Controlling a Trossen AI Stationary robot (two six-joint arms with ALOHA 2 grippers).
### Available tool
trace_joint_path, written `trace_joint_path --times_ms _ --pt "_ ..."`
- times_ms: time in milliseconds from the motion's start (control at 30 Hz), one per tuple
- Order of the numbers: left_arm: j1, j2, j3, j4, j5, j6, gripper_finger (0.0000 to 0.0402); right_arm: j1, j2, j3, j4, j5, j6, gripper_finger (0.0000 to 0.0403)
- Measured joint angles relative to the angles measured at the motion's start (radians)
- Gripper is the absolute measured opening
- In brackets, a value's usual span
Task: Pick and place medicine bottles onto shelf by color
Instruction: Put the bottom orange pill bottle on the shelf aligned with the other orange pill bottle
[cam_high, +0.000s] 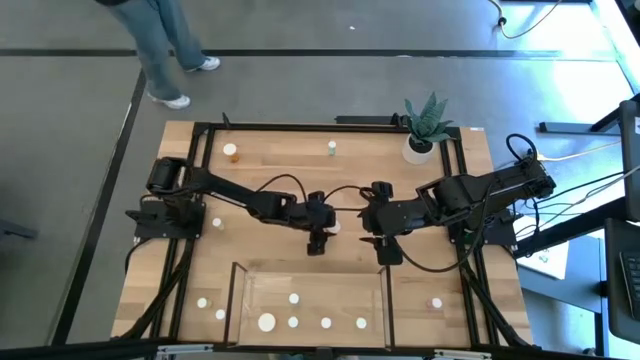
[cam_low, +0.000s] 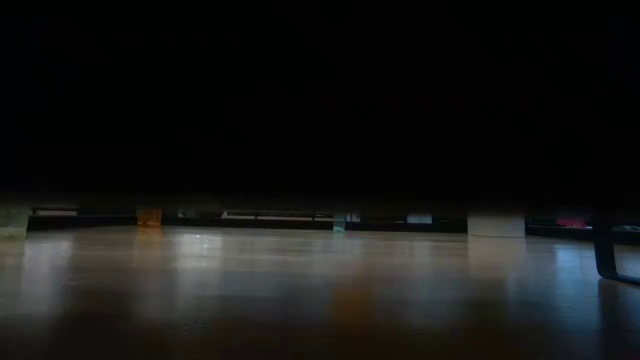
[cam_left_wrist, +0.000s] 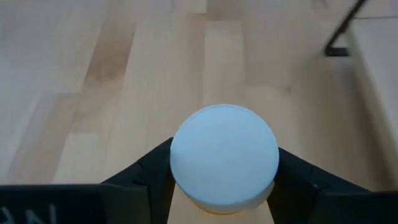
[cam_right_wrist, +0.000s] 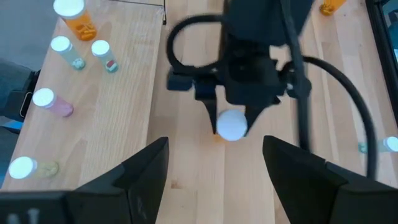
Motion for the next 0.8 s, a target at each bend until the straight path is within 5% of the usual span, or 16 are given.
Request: trace_joint_path --times_ms 467,800 --pt "-0.123 -0.085 0.001 -0.243 -0.08 -0.171 0.0194 0.0 0.0 0.0 0.005 0.0 0.0 0.0262" --pt "-0.213 -0.107 0.001 -0.293 -0.234 -0.26 0.0194 0.0 0.0 0.0 0.029 -0.014 0.0 0.0262"
